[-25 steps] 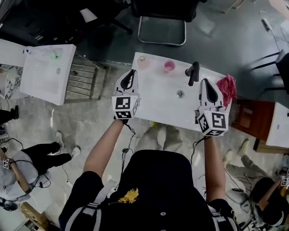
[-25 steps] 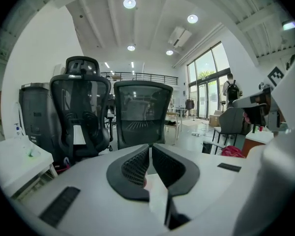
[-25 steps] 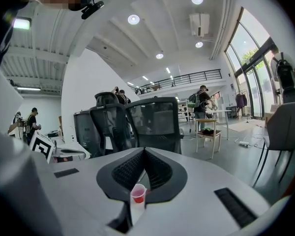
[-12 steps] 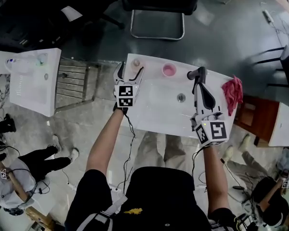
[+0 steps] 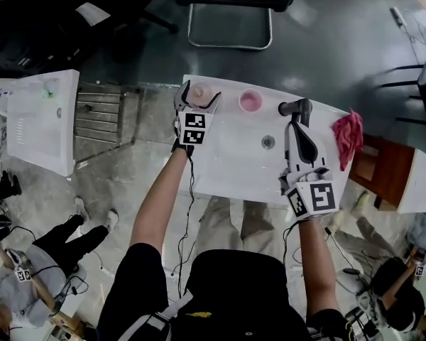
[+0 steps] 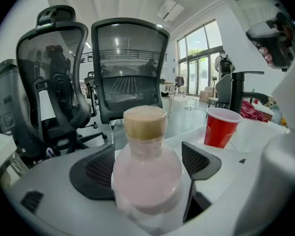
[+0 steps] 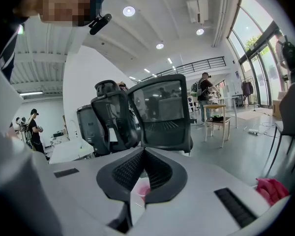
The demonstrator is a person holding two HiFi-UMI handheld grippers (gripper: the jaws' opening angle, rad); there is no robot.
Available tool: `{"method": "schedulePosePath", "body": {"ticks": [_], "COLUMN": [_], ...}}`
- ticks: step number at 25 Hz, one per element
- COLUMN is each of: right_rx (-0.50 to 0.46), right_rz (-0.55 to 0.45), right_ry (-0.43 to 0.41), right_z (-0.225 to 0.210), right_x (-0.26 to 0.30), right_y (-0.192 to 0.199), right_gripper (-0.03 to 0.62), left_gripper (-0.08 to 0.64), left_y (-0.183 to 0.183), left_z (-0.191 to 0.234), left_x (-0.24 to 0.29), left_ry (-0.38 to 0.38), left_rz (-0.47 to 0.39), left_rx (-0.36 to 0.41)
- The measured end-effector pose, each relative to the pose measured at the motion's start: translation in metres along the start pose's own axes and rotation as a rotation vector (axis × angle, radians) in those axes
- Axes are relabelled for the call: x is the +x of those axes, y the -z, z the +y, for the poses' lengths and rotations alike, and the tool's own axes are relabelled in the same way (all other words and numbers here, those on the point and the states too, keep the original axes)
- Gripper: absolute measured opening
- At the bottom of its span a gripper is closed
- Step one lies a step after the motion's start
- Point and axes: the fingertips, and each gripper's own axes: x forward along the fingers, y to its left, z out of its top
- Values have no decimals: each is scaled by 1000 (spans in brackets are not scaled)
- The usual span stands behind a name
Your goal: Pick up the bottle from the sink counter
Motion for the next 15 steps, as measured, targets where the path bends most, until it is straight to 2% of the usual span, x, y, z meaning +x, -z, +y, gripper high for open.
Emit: {"method": "schedulePosePath", "body": {"ticks": [6,12,15], "right_rx": [16,20,22], "right_rz": [-1,-9,-13], "right_ry": [12,21,28], "right_z": [-6,-5,-6], "right_x": [3,-3,-6], "right_y": [1,-3,-4], "right_gripper": [28,28,28], "left_gripper": [416,413,414], "left_y": [0,2,4], "left_z": [3,5,6], "left_x": [18,21,21], "left_ry": [-25,-49,-31], "left_rz": [22,48,60], "left_rx": [-36,-37,-29]}}
